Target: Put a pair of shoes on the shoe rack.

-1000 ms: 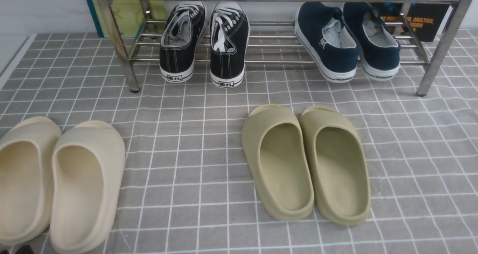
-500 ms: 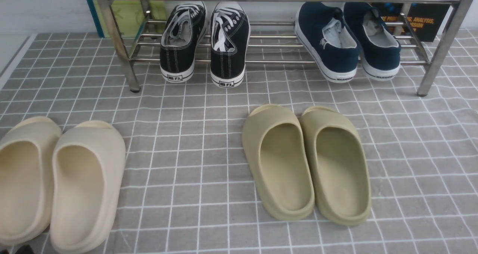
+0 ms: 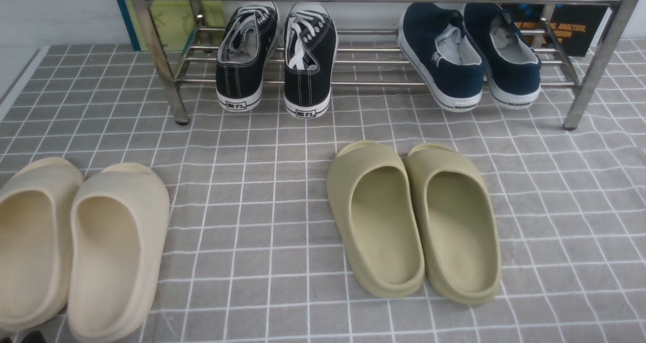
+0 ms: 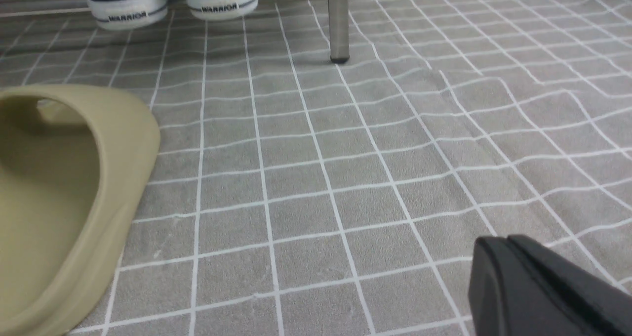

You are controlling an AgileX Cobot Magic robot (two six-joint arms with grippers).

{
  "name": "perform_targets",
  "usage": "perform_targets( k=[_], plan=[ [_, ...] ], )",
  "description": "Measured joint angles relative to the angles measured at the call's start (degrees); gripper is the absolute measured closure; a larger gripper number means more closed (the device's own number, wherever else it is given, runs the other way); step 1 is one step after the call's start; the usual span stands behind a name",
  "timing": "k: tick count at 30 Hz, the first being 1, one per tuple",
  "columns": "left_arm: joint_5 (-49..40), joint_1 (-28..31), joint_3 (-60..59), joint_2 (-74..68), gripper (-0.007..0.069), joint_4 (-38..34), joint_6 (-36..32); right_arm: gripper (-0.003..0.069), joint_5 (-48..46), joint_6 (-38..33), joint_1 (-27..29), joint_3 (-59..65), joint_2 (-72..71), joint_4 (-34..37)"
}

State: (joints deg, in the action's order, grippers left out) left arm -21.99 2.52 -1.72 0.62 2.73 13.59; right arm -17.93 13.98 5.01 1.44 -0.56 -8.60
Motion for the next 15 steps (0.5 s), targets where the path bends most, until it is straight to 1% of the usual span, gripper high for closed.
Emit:
perform_targets(
  k=[3, 9, 15],
  plan=[
    [-0.09, 0.00, 0.00, 0.00, 0.0386, 0.00, 0.00, 0.0654, -0.64, -0.30, -0.32, 0.01, 0.00, 0.64],
    [-0.03, 0.00, 0.00, 0.00, 0.0386, 0.00, 0.00, 0.0654, -2.84, -3.23, -2.84, -0.18, 0.00, 1.22],
    [-0.03, 0.00, 0.00, 0.00, 0.0386, 0.00, 0.00, 0.0654, -3.59, -3.60, -3.29, -0.36, 0.00, 2.24]
  ],
)
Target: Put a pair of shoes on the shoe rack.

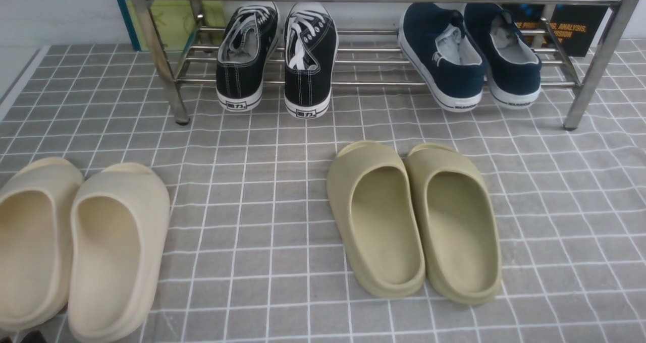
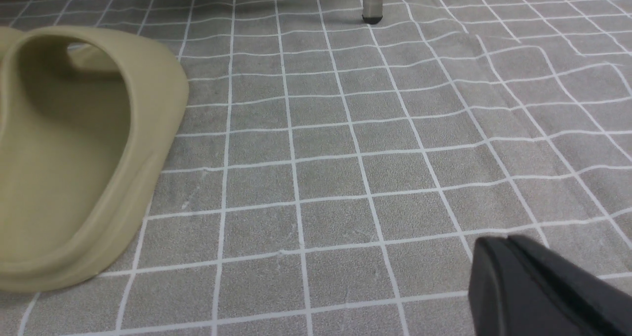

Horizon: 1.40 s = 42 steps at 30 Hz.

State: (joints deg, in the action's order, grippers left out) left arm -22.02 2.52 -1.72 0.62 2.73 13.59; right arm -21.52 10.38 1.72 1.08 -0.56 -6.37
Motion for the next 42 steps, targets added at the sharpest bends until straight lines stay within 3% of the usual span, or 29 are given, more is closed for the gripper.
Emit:
perform_targets(
  k=[42],
  plan=[
    [0.00, 0.00, 0.00, 0.00, 0.0386, 0.00, 0.00, 0.0623, -0.28, 0.00, 0.00, -0.06, 0.00, 0.11]
  ],
)
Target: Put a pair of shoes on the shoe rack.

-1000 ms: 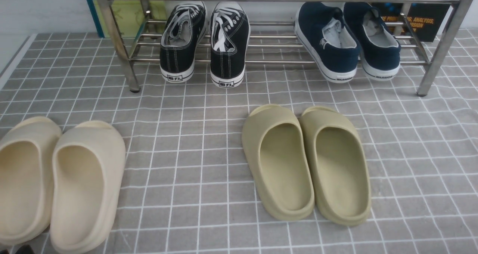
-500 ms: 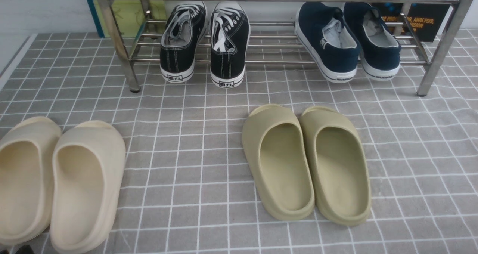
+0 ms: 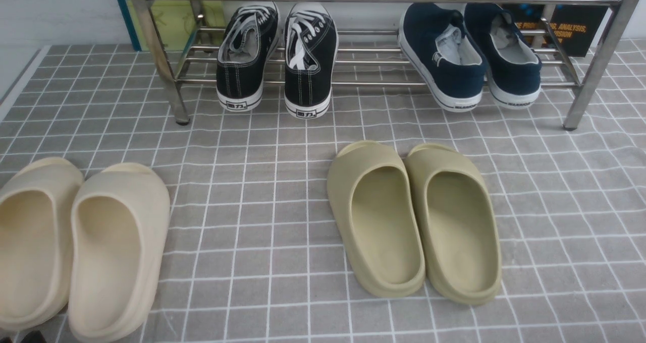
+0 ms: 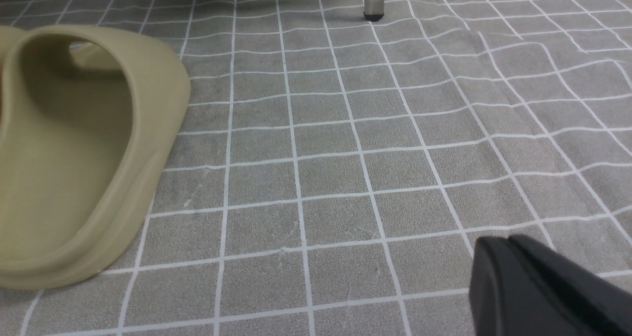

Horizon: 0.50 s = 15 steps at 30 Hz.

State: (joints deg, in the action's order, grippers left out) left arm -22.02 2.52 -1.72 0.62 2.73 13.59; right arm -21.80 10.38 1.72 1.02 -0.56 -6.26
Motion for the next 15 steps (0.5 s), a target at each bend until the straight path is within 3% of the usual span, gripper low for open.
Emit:
perform_targets(
  k=[15],
  plan=[
    [0.00, 0.00, 0.00, 0.00, 0.0386, 0.00, 0.00, 0.0604, 0.00, 0.00, 0.00, -0.04, 0.00, 0.00]
  ],
)
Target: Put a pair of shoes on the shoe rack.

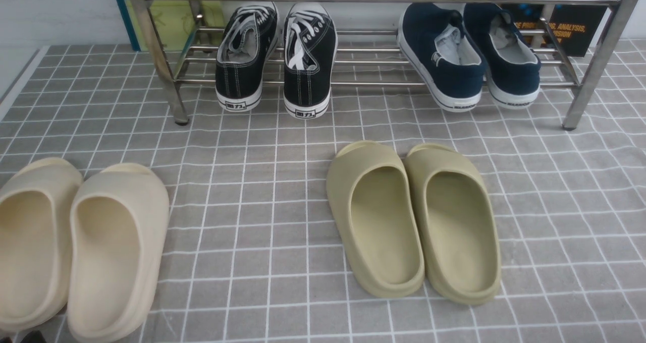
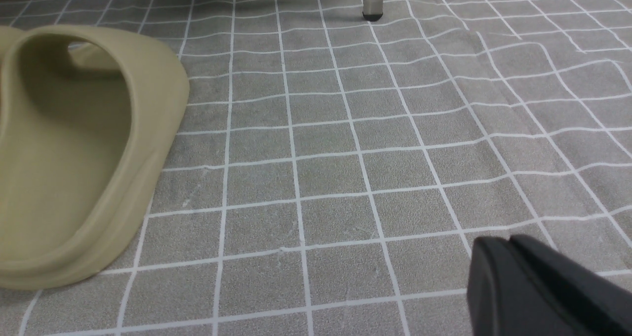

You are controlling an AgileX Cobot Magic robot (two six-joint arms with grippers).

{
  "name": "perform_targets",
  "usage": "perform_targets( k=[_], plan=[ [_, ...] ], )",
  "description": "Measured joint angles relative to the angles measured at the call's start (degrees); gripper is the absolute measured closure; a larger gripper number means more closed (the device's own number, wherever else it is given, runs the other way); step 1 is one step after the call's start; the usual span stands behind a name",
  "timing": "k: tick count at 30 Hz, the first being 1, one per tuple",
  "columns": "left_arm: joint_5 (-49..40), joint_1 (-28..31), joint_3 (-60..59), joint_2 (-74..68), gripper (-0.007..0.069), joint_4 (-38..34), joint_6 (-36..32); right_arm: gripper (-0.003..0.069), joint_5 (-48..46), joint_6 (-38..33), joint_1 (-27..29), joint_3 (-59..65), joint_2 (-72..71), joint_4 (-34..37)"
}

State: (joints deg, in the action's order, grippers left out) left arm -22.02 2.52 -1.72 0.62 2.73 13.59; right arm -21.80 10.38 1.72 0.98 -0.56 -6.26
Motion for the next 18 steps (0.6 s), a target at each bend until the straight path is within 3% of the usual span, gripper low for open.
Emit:
perform_targets(
  k=[18],
  plan=[
    [0.00, 0.00, 0.00, 0.00, 0.0386, 0.00, 0.00, 0.0592, 0.00, -0.37, 0.00, 0.00, 0.00, 0.00]
  ],
)
